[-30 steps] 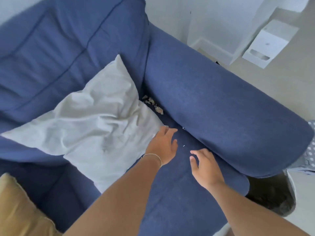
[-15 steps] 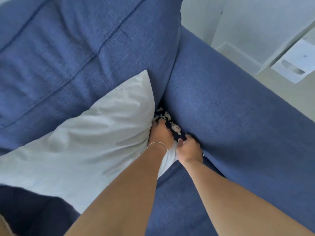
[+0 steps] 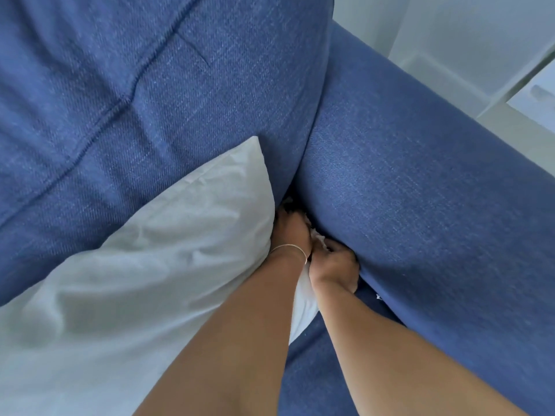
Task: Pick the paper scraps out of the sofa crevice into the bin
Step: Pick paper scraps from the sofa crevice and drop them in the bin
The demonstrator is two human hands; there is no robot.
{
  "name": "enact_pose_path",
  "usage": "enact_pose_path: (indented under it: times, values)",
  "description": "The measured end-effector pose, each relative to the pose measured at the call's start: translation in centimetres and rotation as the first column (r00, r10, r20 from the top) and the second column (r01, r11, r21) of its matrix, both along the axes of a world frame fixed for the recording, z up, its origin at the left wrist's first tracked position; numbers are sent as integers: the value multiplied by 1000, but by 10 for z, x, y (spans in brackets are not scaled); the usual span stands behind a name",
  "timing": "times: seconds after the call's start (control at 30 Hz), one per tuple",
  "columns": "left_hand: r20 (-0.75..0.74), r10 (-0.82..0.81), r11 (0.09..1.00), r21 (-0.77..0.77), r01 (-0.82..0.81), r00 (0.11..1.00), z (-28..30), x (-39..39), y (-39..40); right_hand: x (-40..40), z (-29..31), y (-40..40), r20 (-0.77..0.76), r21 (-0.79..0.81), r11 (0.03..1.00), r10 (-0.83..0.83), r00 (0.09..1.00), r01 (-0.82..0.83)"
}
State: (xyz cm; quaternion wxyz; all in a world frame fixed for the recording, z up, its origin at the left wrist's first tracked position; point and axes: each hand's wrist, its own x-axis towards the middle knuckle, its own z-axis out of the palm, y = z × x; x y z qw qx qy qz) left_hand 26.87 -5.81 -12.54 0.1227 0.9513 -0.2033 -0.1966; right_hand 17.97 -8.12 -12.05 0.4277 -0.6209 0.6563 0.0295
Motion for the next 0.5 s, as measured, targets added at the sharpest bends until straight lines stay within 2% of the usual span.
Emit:
enact_pose_path:
  times: [0.07, 0.17, 0.23, 0.37, 0.5]
  values:
    - [-7, 26, 1000, 14, -26, 1000, -4, 2, 1, -2, -2, 2, 36, -10, 1000, -8, 999, 9]
    - [-16, 56, 998, -25, -56, 998, -6, 4, 1, -11, -3, 5, 170, -43, 998, -35, 985, 42]
    - [-34, 16, 1000, -23, -17, 999, -3, 2, 1, -20, -4, 7, 238, -65, 995, -63, 969, 81]
    - [-88, 19, 997, -77, -26, 996, 7, -18, 14, -61, -6, 12, 255, -44, 988, -134, 958, 150]
    - [-105, -108, 979, -185, 87, 989, 30, -62, 30, -117, 4, 23, 268, -104, 979, -141, 953, 174]
